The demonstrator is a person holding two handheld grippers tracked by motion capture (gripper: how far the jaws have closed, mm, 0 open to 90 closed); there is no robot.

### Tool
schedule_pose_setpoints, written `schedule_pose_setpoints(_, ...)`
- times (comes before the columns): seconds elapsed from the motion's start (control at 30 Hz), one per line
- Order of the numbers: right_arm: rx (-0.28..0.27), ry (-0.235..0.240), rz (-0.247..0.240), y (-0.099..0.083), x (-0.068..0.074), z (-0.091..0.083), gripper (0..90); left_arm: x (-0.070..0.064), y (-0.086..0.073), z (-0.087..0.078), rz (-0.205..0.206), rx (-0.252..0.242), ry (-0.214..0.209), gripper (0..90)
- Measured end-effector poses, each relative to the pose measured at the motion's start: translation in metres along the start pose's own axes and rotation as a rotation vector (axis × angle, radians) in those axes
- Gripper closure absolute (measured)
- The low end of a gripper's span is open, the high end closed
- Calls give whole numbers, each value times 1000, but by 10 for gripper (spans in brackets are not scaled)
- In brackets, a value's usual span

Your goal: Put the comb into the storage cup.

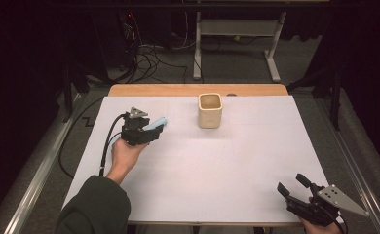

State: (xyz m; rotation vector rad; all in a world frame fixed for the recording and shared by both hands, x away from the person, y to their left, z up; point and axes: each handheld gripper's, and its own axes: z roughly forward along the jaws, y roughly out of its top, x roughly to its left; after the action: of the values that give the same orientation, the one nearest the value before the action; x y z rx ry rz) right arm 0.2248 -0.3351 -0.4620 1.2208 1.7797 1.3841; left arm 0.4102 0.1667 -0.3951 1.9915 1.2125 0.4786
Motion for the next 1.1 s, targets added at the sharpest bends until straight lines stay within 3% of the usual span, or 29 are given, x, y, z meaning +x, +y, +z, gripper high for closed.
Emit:
schedule_pose_setpoints(0.47,4,-1,0,0,0,0,239,14,10,3,-49,81,19,439)
schedule_pose_setpoints(0.5,4,0,1,0,0,0,239,15,13,3,-42,106,24,444)
schedule_pose_setpoints(0.6,3,-2,2,0,0,1,240,14,19,1,-36,102,28,460)
schedule_pose_setpoints(0.67,5,0,1,0,0,1,239,15,24,6,-27,143,38,470)
schedule_pose_setpoints(1.1,1,3,4,-1,-1,0,240,27,49,35,-101,257,35,514)
